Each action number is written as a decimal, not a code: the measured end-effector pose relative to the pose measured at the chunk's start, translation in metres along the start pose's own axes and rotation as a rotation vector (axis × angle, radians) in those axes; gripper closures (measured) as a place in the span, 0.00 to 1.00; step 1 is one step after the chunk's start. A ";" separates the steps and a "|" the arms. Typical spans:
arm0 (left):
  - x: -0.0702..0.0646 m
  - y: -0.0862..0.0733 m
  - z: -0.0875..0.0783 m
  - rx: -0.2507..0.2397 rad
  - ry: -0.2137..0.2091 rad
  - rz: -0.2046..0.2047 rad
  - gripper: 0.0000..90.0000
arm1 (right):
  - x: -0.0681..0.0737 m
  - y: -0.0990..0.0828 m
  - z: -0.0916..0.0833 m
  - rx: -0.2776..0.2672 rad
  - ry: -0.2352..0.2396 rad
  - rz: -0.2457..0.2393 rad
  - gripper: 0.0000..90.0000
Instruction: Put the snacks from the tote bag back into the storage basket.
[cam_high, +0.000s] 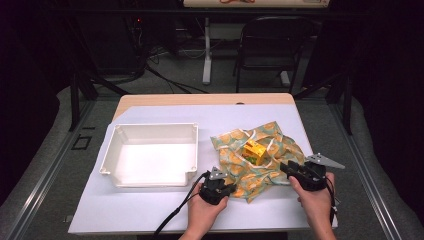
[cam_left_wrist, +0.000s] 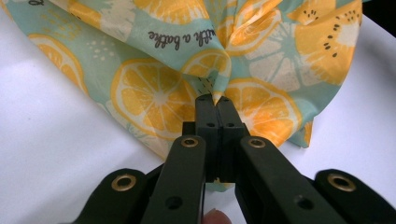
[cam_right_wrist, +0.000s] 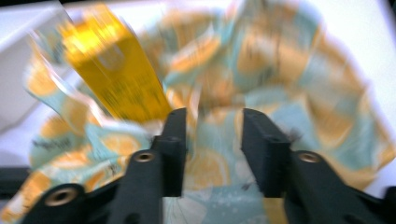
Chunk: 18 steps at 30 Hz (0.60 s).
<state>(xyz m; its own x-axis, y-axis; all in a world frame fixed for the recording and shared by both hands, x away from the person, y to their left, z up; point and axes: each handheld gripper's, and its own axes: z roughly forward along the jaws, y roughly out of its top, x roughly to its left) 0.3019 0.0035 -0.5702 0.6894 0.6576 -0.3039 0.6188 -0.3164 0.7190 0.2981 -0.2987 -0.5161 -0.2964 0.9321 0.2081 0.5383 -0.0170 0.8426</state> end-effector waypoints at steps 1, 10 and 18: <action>0.000 0.000 0.000 -0.001 0.000 0.001 1.00 | 0.003 0.005 -0.005 -0.035 0.006 -0.024 0.57; -0.001 0.000 0.000 0.009 0.001 0.011 1.00 | 0.025 0.032 -0.019 -0.155 0.061 -0.106 0.47; -0.001 0.000 0.000 0.008 0.002 0.011 1.00 | 0.045 0.049 0.003 -0.153 0.144 -0.169 0.44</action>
<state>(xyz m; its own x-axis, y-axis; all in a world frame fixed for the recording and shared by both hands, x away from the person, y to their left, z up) 0.3014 0.0029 -0.5699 0.6955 0.6555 -0.2944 0.6141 -0.3294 0.7173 0.3133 -0.2560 -0.4672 -0.4870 0.8655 0.1175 0.3496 0.0699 0.9343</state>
